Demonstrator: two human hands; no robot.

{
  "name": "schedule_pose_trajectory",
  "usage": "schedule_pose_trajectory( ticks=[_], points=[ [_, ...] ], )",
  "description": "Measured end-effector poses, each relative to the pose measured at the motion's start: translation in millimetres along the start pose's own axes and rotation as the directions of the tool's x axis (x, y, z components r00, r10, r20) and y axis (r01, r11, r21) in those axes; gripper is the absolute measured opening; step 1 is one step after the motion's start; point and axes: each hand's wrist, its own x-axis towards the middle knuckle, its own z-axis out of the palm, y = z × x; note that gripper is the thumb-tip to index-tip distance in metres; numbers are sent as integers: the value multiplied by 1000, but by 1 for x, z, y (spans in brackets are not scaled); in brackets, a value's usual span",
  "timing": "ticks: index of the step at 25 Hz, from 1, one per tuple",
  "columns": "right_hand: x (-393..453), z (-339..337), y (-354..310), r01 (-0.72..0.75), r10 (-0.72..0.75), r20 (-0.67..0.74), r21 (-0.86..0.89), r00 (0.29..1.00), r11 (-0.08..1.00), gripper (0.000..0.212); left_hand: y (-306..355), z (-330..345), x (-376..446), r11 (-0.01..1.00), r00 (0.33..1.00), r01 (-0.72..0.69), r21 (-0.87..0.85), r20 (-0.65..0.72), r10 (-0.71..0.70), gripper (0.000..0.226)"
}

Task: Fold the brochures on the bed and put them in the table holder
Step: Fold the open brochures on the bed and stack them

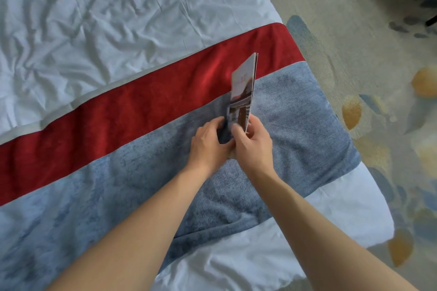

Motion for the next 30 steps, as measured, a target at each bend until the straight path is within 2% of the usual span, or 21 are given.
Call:
schedule_pose_trajectory(
  ticks=[2,4,5,7,8,9,10,12,15,17,19,20,22,23,24,26,27,28,30],
  points=[
    [-1,4,-3,107,-108,-18,-78,994,991,26,0,-2,-1,995,998,45,-91,-30,-48,44],
    [1,2,-5,221,-227,-26,-146,974,964,31,-1,-10,4,953,981,162,-257,-61,-184,25],
    [1,0,-6,296,-308,-37,-188,951,937,33,-2,-17,8,876,957,235,-421,-57,-285,17],
    [3,-5,-7,428,-460,-67,-271,885,862,35,-2,-33,12,599,879,330,-729,6,-477,37],
    [4,-8,-6,459,-509,-74,-336,857,822,35,-5,-42,13,484,846,335,-808,32,-532,48],
    [6,-12,-5,454,-525,-69,-412,849,790,36,-8,-48,13,419,830,336,-844,55,-554,58],
    [7,-16,-1,417,-502,-56,-482,863,771,39,-12,-53,12,396,822,348,-850,73,-565,65],
    [8,-24,8,306,-388,-29,-561,921,769,44,-18,-55,7,462,827,390,-796,82,-556,59],
    [2,-27,25,189,-233,12,-626,972,757,54,-26,-47,0,657,830,432,-618,-11,-557,20],
    [-4,-25,34,172,-199,31,-644,980,745,55,-30,-42,-2,727,837,447,-521,-44,-545,21],
    [-6,-24,39,173,-218,9,-647,976,743,53,-31,-39,-5,828,873,409,-383,-100,-477,24],
    [-6,-24,38,180,-250,-19,-640,968,747,50,-30,-39,-7,902,903,349,-255,-165,-396,25],
    [-4,-24,36,219,-336,-74,-626,939,749,45,-29,-40,-13,996,965,76,43,-254,-62,33],
    [-3,-24,34,240,-375,-92,-625,922,743,43,-25,-42,-16,980,970,-117,160,-195,148,41],
    [-2,-24,32,256,-406,-105,-626,908,736,41,-18,-42,-19,922,943,-297,247,-76,324,50],
    [-2,-21,25,284,-440,-113,-616,891,735,37,-5,-33,-26,754,846,-524,397,142,514,53],
    [-2,-20,22,312,-463,-103,-610,880,729,35,0,-28,-29,685,813,-567,457,176,555,47],
    [-2,-19,21,351,-502,-86,-613,861,707,33,5,-24,-30,652,796,-574,495,150,587,38],
    [-2,-19,20,392,-562,-75,-640,824,661,42,12,-25,-28,676,799,-535,506,42,600,28]
  ],
)
